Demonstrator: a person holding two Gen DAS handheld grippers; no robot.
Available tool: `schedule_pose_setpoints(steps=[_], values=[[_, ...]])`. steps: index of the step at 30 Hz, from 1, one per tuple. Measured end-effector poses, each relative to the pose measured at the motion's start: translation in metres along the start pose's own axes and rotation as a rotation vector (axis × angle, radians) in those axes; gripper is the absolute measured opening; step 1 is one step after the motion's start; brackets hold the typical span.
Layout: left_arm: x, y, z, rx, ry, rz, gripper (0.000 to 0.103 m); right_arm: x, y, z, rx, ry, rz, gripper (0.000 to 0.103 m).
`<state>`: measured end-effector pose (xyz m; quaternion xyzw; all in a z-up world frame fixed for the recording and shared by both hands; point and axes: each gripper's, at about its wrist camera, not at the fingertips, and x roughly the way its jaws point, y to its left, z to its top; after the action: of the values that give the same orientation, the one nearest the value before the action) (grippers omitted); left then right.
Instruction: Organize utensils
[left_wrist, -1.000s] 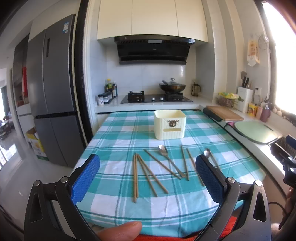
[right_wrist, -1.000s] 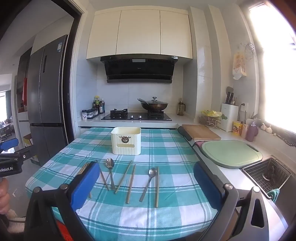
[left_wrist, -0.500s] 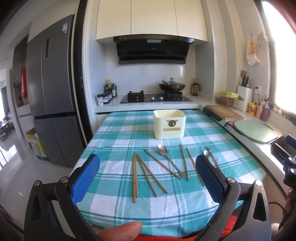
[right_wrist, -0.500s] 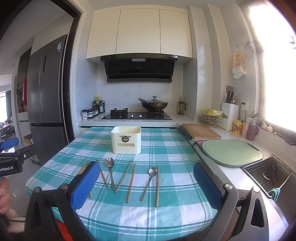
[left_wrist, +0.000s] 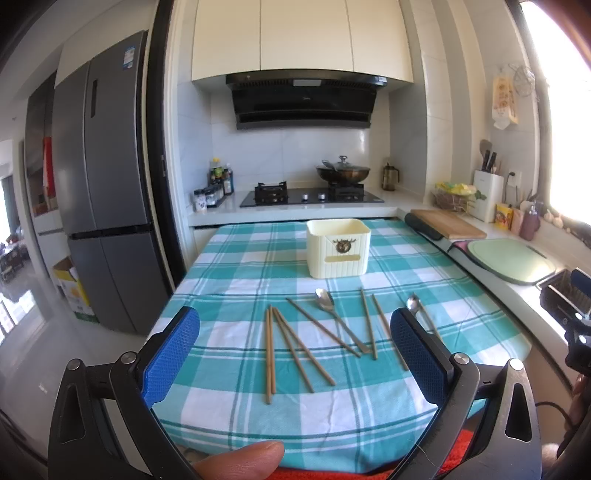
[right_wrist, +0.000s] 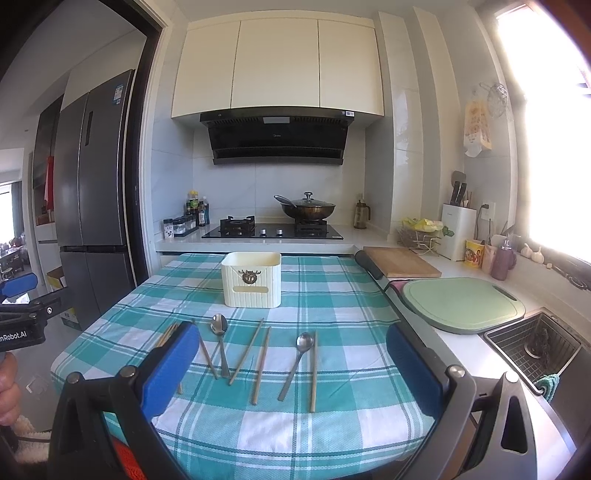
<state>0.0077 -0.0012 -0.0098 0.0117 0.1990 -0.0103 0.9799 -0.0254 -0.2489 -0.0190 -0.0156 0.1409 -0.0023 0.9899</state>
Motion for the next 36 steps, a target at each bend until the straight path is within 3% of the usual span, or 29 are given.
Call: schedule_pose_setpoints(steps=[36], values=[[0.0013, -0.0007, 0.0012, 0.003, 0.004, 0.001, 0.103, -0.0009, -0.0026, 0.0007, 0.000, 0.000, 0.001, 0.103]])
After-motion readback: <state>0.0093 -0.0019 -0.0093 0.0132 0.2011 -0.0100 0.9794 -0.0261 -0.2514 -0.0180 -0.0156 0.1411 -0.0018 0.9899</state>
